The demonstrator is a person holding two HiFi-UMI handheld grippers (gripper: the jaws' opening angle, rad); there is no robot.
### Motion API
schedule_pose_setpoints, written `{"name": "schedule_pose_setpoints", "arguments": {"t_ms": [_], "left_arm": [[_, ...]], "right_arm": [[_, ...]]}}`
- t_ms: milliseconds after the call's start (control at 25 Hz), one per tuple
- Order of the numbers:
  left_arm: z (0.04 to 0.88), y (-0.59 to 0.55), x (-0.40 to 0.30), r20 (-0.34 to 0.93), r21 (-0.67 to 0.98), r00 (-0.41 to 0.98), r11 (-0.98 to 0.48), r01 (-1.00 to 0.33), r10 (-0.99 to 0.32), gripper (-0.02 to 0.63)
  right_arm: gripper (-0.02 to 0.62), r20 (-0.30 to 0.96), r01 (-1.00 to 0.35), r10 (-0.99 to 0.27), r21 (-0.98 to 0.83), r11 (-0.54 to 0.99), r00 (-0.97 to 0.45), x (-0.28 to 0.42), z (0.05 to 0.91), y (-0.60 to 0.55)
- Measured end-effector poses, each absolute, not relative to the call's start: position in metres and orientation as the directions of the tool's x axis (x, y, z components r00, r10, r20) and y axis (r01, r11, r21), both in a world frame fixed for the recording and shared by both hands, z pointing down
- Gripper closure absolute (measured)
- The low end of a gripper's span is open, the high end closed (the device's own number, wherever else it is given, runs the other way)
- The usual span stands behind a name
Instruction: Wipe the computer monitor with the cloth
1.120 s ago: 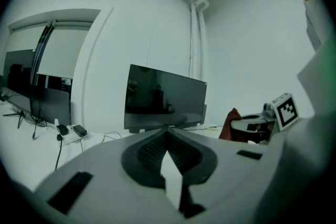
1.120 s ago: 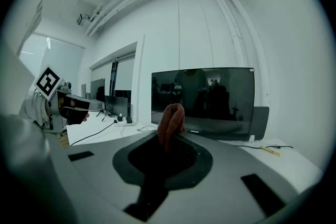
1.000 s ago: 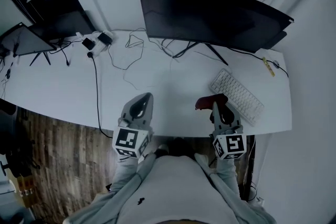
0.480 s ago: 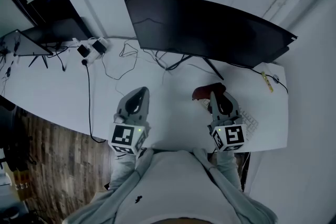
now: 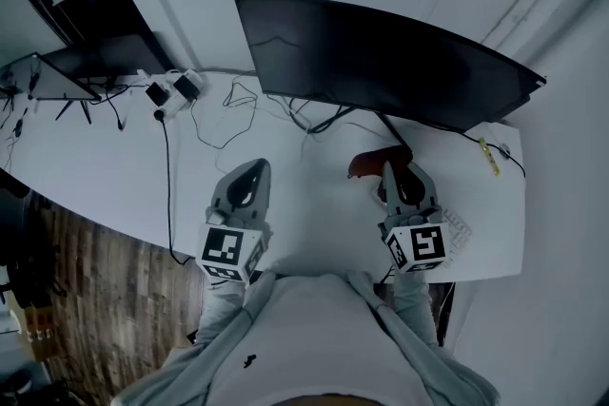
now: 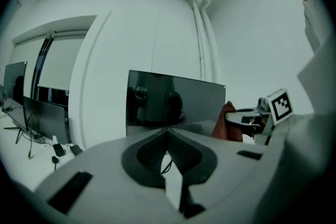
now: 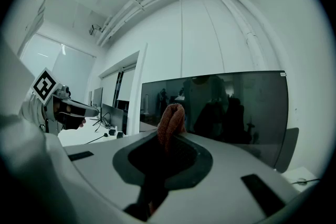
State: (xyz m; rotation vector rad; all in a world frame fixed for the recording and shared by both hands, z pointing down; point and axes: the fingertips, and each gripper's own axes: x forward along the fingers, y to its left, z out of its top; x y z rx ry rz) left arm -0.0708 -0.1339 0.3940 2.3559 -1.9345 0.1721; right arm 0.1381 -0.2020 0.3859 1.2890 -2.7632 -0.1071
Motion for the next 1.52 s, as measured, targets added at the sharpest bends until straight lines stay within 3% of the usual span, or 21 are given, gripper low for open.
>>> {"name": "schedule_pose_setpoints", "arguments": {"t_ms": [360, 1000, 1520], "left_arm": [[0.393, -0.135, -0.091, 0.141, 0.005, 0.215, -0.217, -0.976, -0.966, 0.586], [0.401, -0.095, -0.141, 0.157, 0.030, 0.121, -0.118, -0.993, -0.980, 0.586], [0.391, -0.091, -0.162, 0.125, 0.027, 0.138, -0.136, -0.990, -0.982, 0.586]], "right_arm": [[0.560, 0.060, -0.737, -0.746, 0.119, 0.666, -0.664, 0.102, 0.381, -0.204], [0.560, 0.010, -0.534, -0.552, 0.234, 0.812, -0.834, -0.041, 0.342, -0.231], [0.560, -0.125, -0.563, -0.554, 0.306, 0.768, -0.823, -0.138, 0.271, -0.274]]}}
